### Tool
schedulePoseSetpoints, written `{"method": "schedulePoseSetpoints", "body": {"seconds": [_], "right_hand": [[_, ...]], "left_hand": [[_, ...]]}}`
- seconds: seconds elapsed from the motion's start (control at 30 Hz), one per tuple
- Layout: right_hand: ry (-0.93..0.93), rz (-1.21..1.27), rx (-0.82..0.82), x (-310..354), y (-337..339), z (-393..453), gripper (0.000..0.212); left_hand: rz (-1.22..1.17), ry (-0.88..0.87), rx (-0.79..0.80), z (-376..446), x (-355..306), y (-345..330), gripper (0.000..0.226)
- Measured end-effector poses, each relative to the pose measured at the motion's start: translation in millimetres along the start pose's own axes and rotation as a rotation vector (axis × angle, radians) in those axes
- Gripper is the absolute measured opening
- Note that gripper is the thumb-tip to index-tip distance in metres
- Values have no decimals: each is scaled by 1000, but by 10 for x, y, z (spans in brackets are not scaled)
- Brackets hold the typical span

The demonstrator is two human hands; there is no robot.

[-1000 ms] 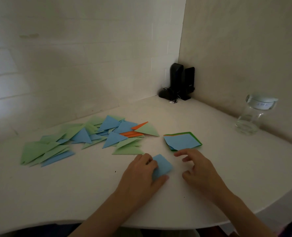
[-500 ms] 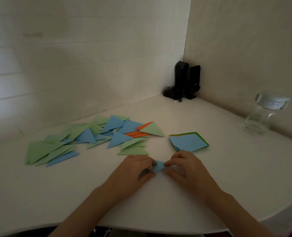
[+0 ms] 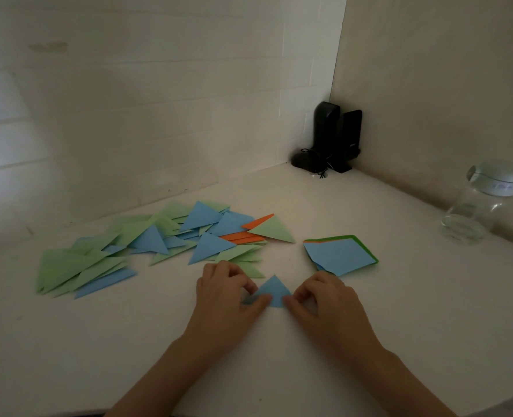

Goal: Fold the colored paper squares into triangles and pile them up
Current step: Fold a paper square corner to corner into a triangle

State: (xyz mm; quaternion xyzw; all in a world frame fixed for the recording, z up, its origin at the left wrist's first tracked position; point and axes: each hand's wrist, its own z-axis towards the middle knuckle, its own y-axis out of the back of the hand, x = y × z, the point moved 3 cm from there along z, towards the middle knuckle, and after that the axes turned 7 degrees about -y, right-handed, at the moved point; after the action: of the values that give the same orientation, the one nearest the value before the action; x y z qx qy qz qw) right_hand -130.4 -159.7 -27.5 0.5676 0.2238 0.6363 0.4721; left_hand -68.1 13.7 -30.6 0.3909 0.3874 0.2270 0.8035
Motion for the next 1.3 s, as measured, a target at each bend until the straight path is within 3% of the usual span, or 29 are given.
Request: {"method": "schedulePoseSetpoints", "body": {"seconds": [0.17, 0.6, 0.9, 1.07, 1.3], "right_hand": [[-41, -68, -26, 34, -39, 9, 27], [-162, 75, 107, 14, 60, 53, 28], [-227, 264, 155, -80, 124, 38, 20], [-218, 241, 138, -75, 89, 20, 18], [-200, 260, 111, -73, 81, 5, 18]], "left_hand": [[139, 1, -40, 19, -24, -68, 42], [28, 104, 79, -18, 79, 108, 19], [-13, 44, 20, -78, -16, 157, 9], [79, -27, 14, -122, -282, 13, 30], [94, 117, 129, 17, -374, -54, 43]]}}
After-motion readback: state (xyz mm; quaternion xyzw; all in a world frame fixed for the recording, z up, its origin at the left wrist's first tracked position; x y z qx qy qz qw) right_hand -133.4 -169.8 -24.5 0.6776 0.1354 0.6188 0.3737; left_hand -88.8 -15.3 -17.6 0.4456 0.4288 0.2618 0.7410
